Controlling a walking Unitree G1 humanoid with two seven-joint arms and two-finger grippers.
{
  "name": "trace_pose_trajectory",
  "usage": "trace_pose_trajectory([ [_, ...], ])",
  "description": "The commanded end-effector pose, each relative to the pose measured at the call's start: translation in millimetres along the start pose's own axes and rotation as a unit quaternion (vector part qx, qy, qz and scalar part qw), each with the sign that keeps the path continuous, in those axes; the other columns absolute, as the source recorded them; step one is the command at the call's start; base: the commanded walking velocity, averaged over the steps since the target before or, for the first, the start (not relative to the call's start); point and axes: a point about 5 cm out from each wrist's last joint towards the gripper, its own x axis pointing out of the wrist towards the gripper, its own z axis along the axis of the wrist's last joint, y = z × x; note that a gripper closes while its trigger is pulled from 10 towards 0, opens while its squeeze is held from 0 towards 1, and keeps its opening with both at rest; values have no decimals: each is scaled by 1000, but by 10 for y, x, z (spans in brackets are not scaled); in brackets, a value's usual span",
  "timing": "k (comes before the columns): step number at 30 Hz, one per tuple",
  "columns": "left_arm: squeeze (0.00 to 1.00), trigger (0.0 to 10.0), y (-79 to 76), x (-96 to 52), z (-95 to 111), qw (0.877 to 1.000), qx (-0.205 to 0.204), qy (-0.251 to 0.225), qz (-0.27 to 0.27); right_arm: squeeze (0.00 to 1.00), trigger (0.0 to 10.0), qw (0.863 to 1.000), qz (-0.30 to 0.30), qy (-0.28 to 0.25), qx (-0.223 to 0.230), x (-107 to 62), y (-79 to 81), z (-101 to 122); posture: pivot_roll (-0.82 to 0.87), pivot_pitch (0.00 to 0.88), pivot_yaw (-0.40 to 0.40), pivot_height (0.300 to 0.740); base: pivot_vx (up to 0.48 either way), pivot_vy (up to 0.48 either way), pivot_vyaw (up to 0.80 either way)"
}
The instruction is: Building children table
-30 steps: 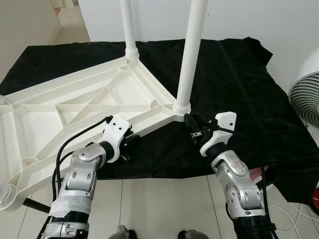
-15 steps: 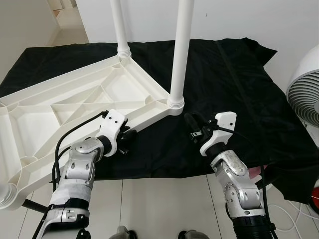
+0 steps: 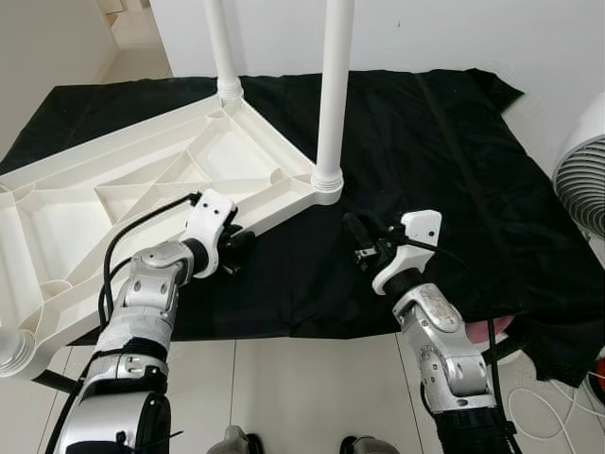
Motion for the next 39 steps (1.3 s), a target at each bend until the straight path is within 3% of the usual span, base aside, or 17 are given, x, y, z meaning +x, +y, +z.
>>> trace_pose_trajectory([
  [1,0,0,257,-66,1,975,1,4,220,0,10000,1000,-5,-4,0,1,-1,1,-108,96,103,740,0,0,0],
  [9,0,0,266,-83,92,965,-28,-22,259,0,10000,1000,-4,-6,0,26,10,3,-97,103,96,740,0,0,0],
  [13,0,0,325,-156,35,949,-54,-28,311,0,10000,1000,-3,-7,-1,41,18,11,-96,109,95,740,0,0,0],
  [21,0,0,340,-220,3,933,-78,-39,349,0,10000,1000,-2,-5,0,51,26,4,-86,114,89,740,0,0,0],
  [22,0,1451,325,-213,10,932,-82,-40,350,0,10000,1000,-1,-4,0,58,32,0,-86,114,89,740,0,0,0],
  [24,0,1451,325,-213,10,932,-82,-40,350,0,10000,1000,-1,-4,0,58,32,0,-86,114,89,740,0,0,0],
  [25,0,0,296,-197,21,935,-82,-41,344,0,10000,1000,0,-4,1,63,40,-2,-82,115,86,740,0,0,0],
  [26,0,2941,251,-170,25,941,-77,-38,329,0,10000,1000,1,-5,0,64,45,-2,-82,116,87,740,0,0,0],
  [27,0,2941,251,-170,25,941,-77,-38,329,0,10000,1000,1,-5,0,64,45,-2,-82,116,87,740,0,0,0],
  [28,0,9725,204,-141,37,948,-69,-36,309,0,10000,1000,2,-4,0,66,45,-2,-82,116,87,740,0,0,0],
  [31,0,10000,133,-101,55,958,-70,-46,273,0,10000,1000,2,-4,0,65,42,-4,-81,116,88,740,0,0,0],
  [32,1000,10000,108,-92,70,962,-68,-50,258,0,10000,1000,1,-4,-1,63,40,-5,-81,117,88,740,0,0,0],
  [38,1000,10000,74,-99,141,969,-53,-67,232,0,10000,1000,0,-3,-2,59,37,-11,-82,117,88,740,0,0,0],
  [39,0,10000,89,-125,200,971,-44,-82,222,0,10000,1000,0,-3,-2,63,33,-10,-82,117,88,740,0,0,0],
])
